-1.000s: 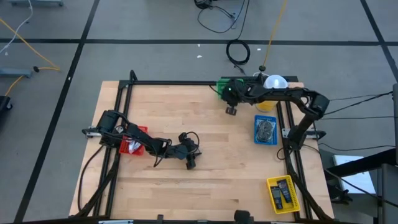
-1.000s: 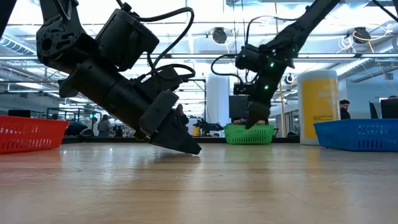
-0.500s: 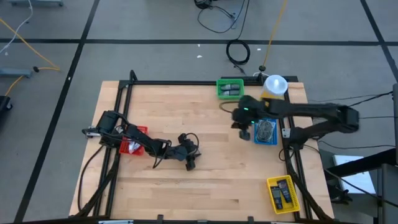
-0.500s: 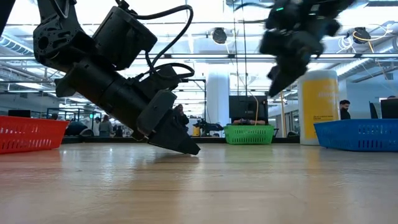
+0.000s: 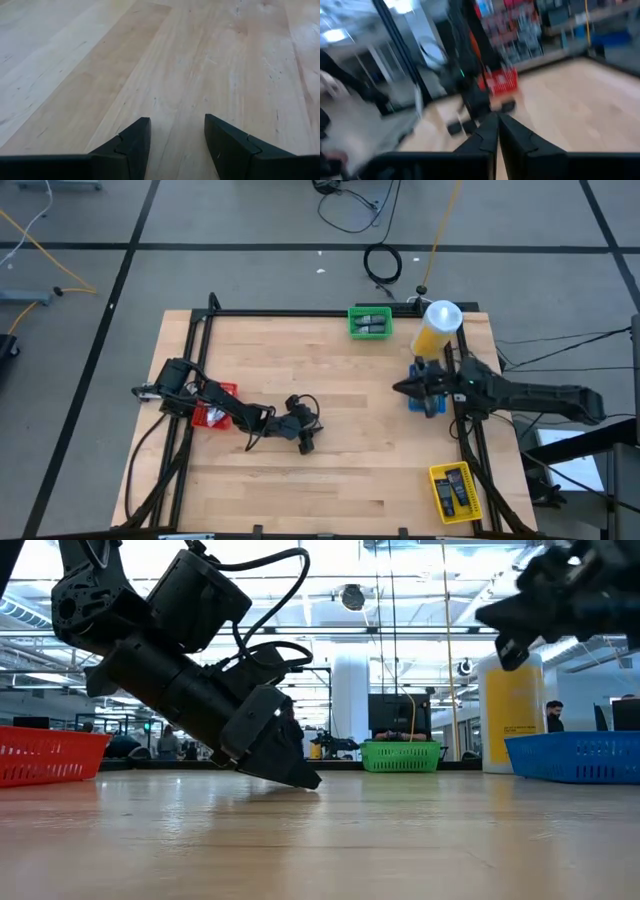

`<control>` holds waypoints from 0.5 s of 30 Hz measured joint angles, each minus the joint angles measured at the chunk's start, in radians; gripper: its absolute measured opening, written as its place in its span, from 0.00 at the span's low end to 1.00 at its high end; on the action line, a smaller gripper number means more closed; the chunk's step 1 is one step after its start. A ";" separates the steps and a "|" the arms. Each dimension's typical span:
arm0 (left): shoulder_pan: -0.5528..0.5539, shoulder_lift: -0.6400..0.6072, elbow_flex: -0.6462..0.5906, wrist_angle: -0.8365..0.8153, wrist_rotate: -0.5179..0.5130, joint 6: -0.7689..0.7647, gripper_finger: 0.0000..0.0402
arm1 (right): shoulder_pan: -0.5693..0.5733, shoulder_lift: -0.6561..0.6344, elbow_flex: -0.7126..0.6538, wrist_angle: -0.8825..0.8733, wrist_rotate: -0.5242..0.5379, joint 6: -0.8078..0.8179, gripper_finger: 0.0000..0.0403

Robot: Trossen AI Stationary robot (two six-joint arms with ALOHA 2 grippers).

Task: Pick & Place Travel size toiletries
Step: Return to Home Position

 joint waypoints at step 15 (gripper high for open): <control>0.062 -0.057 -0.002 0.213 -0.046 0.029 0.46 | 0.051 -0.153 -0.165 -0.005 0.033 -0.074 0.00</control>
